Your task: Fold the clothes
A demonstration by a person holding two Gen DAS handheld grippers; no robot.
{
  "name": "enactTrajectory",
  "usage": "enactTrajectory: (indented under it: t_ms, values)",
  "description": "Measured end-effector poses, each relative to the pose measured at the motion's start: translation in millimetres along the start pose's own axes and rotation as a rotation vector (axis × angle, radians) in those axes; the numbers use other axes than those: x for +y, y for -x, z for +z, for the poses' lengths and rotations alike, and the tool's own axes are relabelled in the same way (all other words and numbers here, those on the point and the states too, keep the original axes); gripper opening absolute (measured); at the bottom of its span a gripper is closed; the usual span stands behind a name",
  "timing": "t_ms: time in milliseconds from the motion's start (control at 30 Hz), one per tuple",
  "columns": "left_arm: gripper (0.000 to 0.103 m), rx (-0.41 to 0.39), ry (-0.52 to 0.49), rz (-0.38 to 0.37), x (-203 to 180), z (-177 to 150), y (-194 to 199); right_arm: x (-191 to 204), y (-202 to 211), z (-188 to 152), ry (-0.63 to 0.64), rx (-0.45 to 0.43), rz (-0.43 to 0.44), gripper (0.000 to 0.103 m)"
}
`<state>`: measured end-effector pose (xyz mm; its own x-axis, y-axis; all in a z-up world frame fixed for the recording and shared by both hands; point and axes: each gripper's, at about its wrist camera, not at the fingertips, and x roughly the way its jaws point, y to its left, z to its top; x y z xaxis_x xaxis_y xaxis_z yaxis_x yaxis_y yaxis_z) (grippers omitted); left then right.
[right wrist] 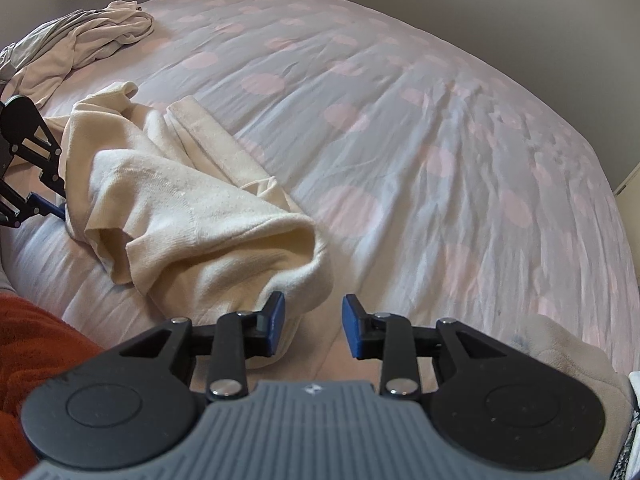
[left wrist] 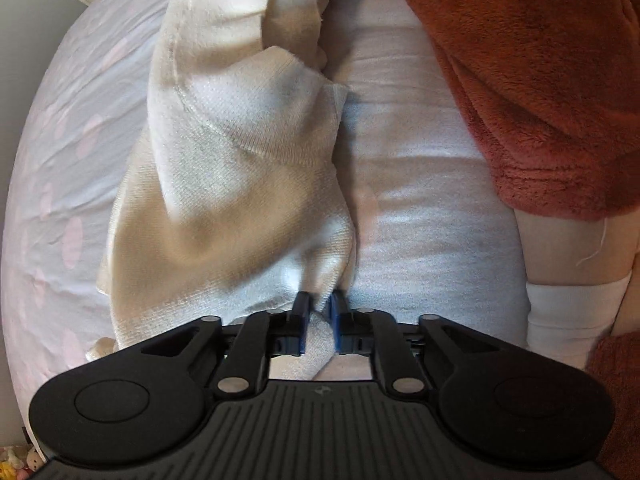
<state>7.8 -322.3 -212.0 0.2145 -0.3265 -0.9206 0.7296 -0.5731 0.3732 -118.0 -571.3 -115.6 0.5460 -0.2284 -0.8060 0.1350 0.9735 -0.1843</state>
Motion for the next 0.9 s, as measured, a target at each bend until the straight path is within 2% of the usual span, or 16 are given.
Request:
enactTrajectory:
  t_ms: [67,233,400,467,633,767,900]
  values:
    - [0.006,-0.013,0.048,0.011,3,-4,12,-2,2,-1,0.009,-0.008,0.007,0.036]
    - [0.006,-0.068,0.281,0.023,34,-22,64,0,12,-2,0.055,-0.036,0.015,0.036]
    - [0.006,-0.122,0.558,0.086,81,-51,111,12,20,8,0.140,-0.066,0.018,0.037]
    - [0.006,-0.123,0.635,0.119,94,-61,119,20,20,15,0.188,-0.071,0.017,0.037]
    - [0.006,-0.045,0.725,0.169,113,-88,112,33,22,31,0.285,-0.073,0.032,0.037]
    - [0.006,0.044,0.770,0.147,116,-109,94,40,27,45,0.312,-0.084,0.079,0.037]
    - [0.006,0.085,0.825,0.115,115,-126,77,47,18,58,0.328,-0.079,0.102,0.036]
